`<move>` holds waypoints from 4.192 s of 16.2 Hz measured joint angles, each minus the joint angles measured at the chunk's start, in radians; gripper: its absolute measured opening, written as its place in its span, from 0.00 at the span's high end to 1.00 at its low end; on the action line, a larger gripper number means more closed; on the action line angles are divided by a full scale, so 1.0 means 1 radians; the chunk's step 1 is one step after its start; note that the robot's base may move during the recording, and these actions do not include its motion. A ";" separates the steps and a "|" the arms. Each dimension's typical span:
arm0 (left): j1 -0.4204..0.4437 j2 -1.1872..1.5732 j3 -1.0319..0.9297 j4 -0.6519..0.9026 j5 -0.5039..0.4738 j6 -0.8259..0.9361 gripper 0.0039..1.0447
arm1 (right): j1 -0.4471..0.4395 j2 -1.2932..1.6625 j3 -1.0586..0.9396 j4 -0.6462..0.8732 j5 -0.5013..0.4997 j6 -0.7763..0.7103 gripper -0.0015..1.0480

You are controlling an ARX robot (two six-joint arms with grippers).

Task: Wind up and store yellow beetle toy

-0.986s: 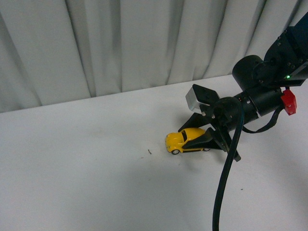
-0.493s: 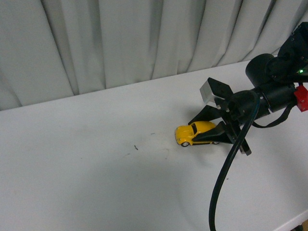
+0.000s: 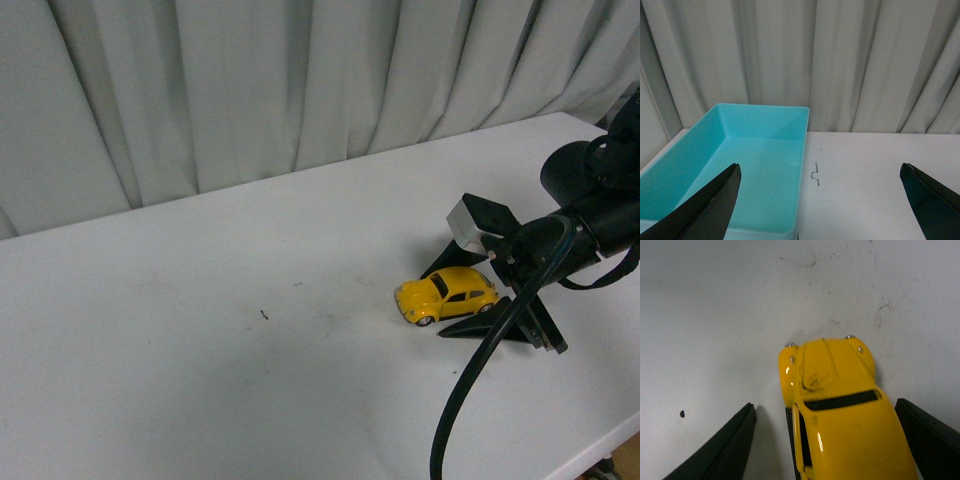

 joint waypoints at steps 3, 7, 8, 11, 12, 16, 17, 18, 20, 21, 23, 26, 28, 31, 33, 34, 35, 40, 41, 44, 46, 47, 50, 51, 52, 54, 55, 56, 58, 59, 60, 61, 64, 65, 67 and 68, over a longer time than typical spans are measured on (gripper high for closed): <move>0.000 0.000 0.000 0.000 0.000 0.000 0.06 | 0.000 0.000 -0.001 0.005 -0.002 0.018 0.06; 0.000 0.000 0.000 0.000 0.000 0.000 0.06 | 0.000 0.000 -0.008 0.024 -0.003 0.023 0.06; 0.000 0.000 0.000 0.000 0.000 0.000 0.06 | 0.001 -0.001 -0.012 0.035 -0.004 0.036 0.06; 0.000 0.000 0.000 0.000 0.000 0.000 0.06 | 0.023 -0.027 -0.041 0.102 -0.009 0.052 0.06; 0.000 0.000 0.000 0.000 0.000 0.000 0.06 | 0.047 -0.052 -0.066 0.146 -0.005 0.051 0.06; 0.000 0.000 0.000 0.000 0.000 0.000 0.06 | 0.137 -0.197 -0.187 0.192 -0.002 0.040 0.06; 0.000 0.000 0.000 0.000 0.000 0.000 0.06 | 0.153 -0.245 -0.195 0.192 -0.014 0.040 0.06; 0.000 0.000 0.000 0.000 0.000 0.000 0.06 | 0.160 -0.295 -0.196 0.192 -0.024 0.040 0.06; 0.000 0.000 0.000 0.000 0.000 0.000 0.06 | 0.172 -0.413 -0.206 0.175 -0.049 0.040 0.06; 0.000 0.000 0.000 0.000 0.000 0.000 0.06 | 0.178 -0.458 -0.223 0.162 -0.055 0.035 0.06; 0.000 0.000 0.000 0.000 0.000 0.000 0.06 | 0.205 -0.557 -0.259 0.128 -0.080 0.014 0.06; 0.000 0.000 0.000 0.001 0.002 0.000 0.06 | 0.340 -0.737 -0.583 0.874 0.360 0.443 0.25; 0.000 0.000 0.000 0.000 -0.002 0.000 0.06 | 0.444 -0.878 -0.839 1.278 0.687 0.926 0.44; 0.000 0.000 0.000 0.000 0.000 0.000 0.06 | 0.481 -1.257 -0.990 1.289 0.866 1.503 0.73; 0.000 0.000 0.000 0.000 0.000 0.000 0.06 | 0.481 -1.466 -1.049 1.044 0.871 1.613 0.89; 0.000 0.000 0.000 0.000 0.000 0.000 0.06 | 0.481 -1.543 -1.049 0.986 0.873 1.634 0.94; 0.000 0.000 0.000 0.000 0.000 0.000 0.06 | 0.481 -1.752 -1.049 0.829 0.872 1.666 0.98; 0.000 0.000 0.000 0.000 0.000 0.000 0.06 | 0.481 -2.250 -1.048 0.394 0.873 1.699 0.98; 0.000 0.000 0.000 0.000 0.000 0.000 0.06 | 0.481 -2.251 -1.048 0.395 0.872 1.699 0.98; 0.000 0.000 0.000 0.000 0.000 0.000 0.06 | 0.481 -2.251 -1.048 0.395 0.872 1.699 0.98; 0.000 0.000 0.000 0.000 0.000 0.000 0.06 | 0.481 -2.251 -1.048 0.395 0.873 1.699 0.98; 0.000 0.000 0.000 0.000 0.000 0.000 0.06 | 0.481 -2.251 -1.048 0.395 0.873 1.699 0.98; 0.000 0.000 0.000 0.000 0.000 0.000 0.06 | 0.481 -2.251 -1.048 0.395 0.873 1.699 0.77; 0.000 0.000 0.000 0.000 0.000 0.000 0.06 | 0.481 -2.251 -1.048 0.395 0.873 1.699 0.68; 0.000 0.000 0.000 0.000 0.000 0.000 0.06 | 0.480 -2.251 -1.048 0.395 0.873 1.699 0.36; 0.000 0.000 0.000 0.000 0.000 0.000 0.06 | 0.481 -2.251 -1.048 0.395 0.873 1.699 0.15; 0.000 0.000 0.000 0.000 0.000 0.000 0.06 | 0.481 -2.251 -1.048 0.395 0.873 1.699 0.08; 0.000 0.000 0.000 0.000 0.000 0.000 0.06 | 0.481 -2.251 -1.048 0.395 0.873 1.701 0.05; 0.000 0.000 0.000 0.000 0.000 0.000 0.06 | 0.481 -2.251 -1.048 0.395 0.872 1.701 0.06; 0.000 0.000 0.000 0.000 0.000 0.000 0.06 | 0.481 -2.251 -1.048 0.395 0.873 1.701 0.06; -0.011 0.010 0.011 -0.047 -0.027 -0.021 0.06 | 0.481 -2.251 -1.048 0.395 0.873 1.701 0.06; -0.079 0.127 0.098 -0.239 -0.180 -0.121 0.06 | 0.481 -2.251 -1.048 0.395 0.874 1.701 0.06; -0.083 0.576 0.324 -0.160 -0.435 -0.292 0.06 | 0.481 -2.251 -1.048 0.396 0.874 1.702 0.06; -0.060 0.737 0.428 -0.027 -0.426 -0.275 0.06 | 0.480 -2.251 -1.048 0.394 0.870 1.702 0.06; -0.039 0.998 0.564 0.115 -0.354 -0.164 0.06 | 0.480 -2.251 -1.048 0.396 0.873 1.702 0.06; -0.024 1.162 0.638 0.150 -0.327 -0.084 0.06 | 0.480 -2.251 -1.048 0.396 0.873 1.702 0.06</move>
